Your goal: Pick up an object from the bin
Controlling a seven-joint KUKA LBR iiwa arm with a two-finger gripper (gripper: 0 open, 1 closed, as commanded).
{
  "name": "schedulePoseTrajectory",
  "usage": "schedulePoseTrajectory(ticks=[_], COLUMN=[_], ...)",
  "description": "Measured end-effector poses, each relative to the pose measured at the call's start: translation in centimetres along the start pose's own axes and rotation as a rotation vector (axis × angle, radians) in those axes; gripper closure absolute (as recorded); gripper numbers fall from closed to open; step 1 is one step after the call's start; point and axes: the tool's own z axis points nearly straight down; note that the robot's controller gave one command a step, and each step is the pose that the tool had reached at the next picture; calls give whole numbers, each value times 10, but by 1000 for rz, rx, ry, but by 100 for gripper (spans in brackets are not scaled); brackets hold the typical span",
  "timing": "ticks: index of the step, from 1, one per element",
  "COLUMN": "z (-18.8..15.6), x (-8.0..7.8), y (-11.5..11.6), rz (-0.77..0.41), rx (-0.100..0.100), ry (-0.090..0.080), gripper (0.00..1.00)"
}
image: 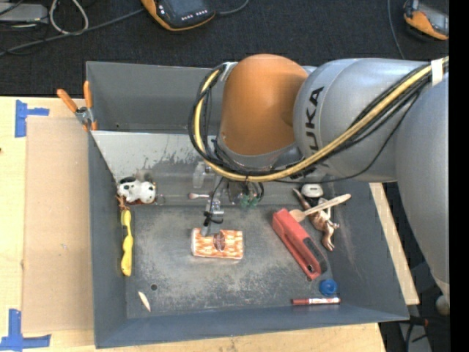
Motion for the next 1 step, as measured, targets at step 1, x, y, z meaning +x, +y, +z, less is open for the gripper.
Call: schedulePoseTrajectory(ticks=[1], z=[-5], x=[-2], y=[-1], rz=[3], rx=[-1], ry=[-7], gripper=[0])
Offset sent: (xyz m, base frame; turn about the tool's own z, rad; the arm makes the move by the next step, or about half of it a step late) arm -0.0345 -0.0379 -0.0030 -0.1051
